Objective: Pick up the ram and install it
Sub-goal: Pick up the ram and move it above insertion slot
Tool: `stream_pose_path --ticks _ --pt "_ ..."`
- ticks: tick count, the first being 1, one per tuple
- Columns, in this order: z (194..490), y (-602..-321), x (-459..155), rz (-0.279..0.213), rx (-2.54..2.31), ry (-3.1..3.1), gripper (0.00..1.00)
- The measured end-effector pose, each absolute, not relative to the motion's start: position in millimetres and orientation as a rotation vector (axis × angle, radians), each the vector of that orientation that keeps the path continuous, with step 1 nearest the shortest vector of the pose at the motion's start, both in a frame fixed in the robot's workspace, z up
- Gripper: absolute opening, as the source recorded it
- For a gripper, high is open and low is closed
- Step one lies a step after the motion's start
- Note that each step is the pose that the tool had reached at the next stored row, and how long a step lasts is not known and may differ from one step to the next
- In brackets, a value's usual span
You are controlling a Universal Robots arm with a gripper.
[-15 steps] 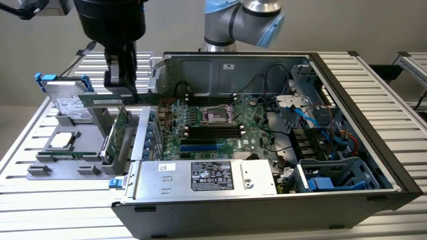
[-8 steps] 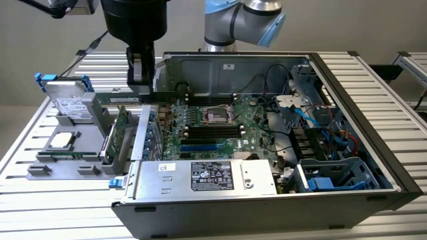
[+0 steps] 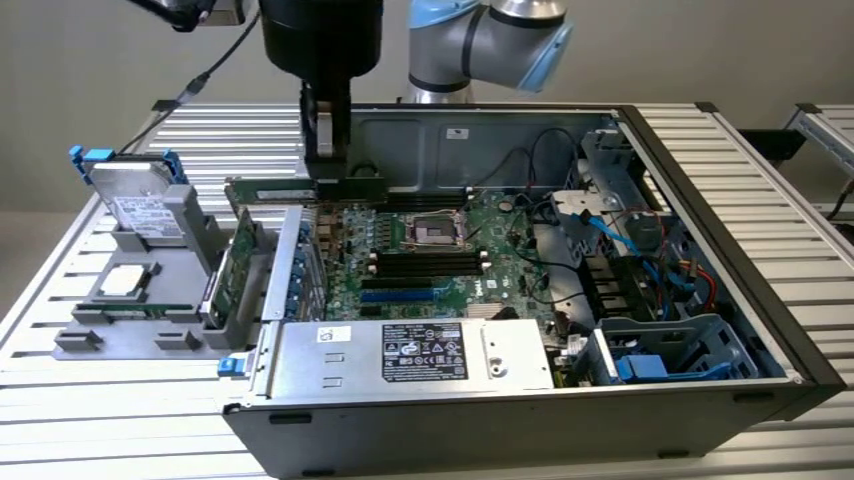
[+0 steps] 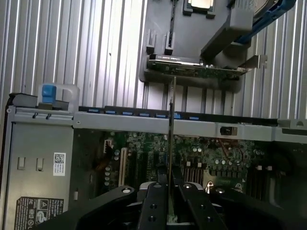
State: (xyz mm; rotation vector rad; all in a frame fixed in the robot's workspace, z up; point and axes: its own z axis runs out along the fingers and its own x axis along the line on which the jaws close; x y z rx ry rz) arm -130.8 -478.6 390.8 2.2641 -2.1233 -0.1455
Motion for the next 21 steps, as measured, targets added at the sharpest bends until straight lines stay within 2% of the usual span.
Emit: stream_pose_path --ticks 21 --pt "383 -435 -66 -0.15 2.262 -2.121 0.14"
